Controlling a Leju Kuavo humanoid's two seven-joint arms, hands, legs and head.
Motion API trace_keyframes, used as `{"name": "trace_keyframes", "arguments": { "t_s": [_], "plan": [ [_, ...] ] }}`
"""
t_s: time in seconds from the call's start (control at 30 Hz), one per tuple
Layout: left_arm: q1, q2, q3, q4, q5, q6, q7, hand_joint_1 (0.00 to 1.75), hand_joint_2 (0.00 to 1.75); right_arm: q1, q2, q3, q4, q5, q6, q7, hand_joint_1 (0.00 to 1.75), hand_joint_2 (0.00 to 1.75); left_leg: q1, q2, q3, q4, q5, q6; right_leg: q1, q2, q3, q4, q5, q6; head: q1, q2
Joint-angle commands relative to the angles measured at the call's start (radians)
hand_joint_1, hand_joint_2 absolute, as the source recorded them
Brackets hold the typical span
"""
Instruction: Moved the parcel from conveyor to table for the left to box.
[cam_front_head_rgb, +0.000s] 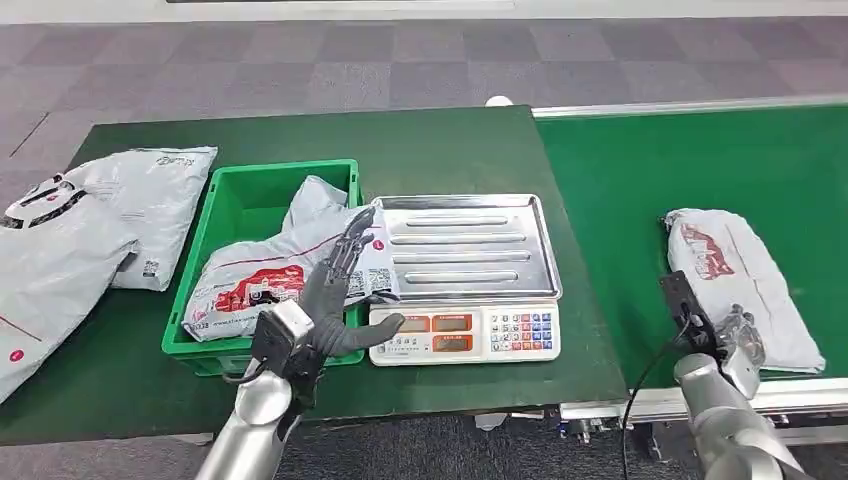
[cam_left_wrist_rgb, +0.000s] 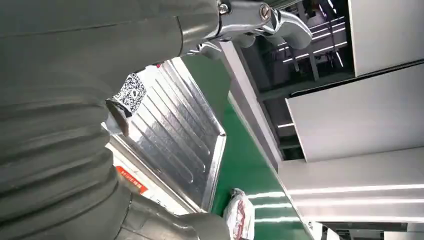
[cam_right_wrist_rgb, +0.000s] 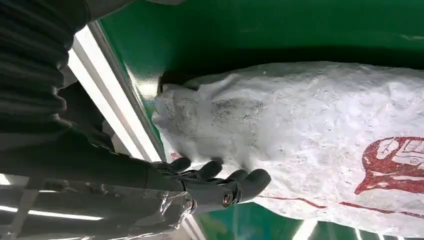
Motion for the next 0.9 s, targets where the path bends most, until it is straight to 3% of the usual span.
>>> {"name": "trace_keyframes", "arguments": {
  "t_s": [0.03,0.3,0.47,0.9],
  "plan": [
    [-0.010,0.017,0.022,0.029,-0.003,-0.001,0.001,0.00,1.75,-0.042,0.024,-0.043,0.057,-0.003,0.005,-0.002,0.00,1.75,0.001,0.004,0.004,-0.002,-0.001,-0.001,0.001,0.005,0.003,-0.003,0.000,-0.002,0.000,0.000],
    [-0.008,0.013,0.025,0.035,0.010,-0.010,-0.002,0.00,1.75,-0.034,0.025,-0.058,0.056,-0.005,0.008,-0.006,0.00,1.75,0.001,0.002,0.002,-0.001,-0.001,-0.001,0.001,0.003,0.002,-0.001,0.000,-0.001,0.000,0.000],
    [-0.012,0.015,0.024,0.043,0.006,-0.008,0.001,0.00,1.75,-0.021,0.017,-0.055,0.066,0.029,0.023,0.052,0.00,1.75,0.001,0.003,0.005,-0.002,-0.001,-0.001,0.001,0.003,0.004,-0.003,0.000,-0.002,0.000,0.000],
    [-0.013,0.015,0.031,0.055,-0.003,0.009,0.012,0.00,1.75,-0.019,0.018,-0.048,0.076,0.056,0.068,0.089,0.00,1.75,0.001,0.003,0.004,-0.002,-0.001,-0.001,0.001,0.003,0.004,-0.003,0.000,-0.001,0.000,0.000]
  ]
}}
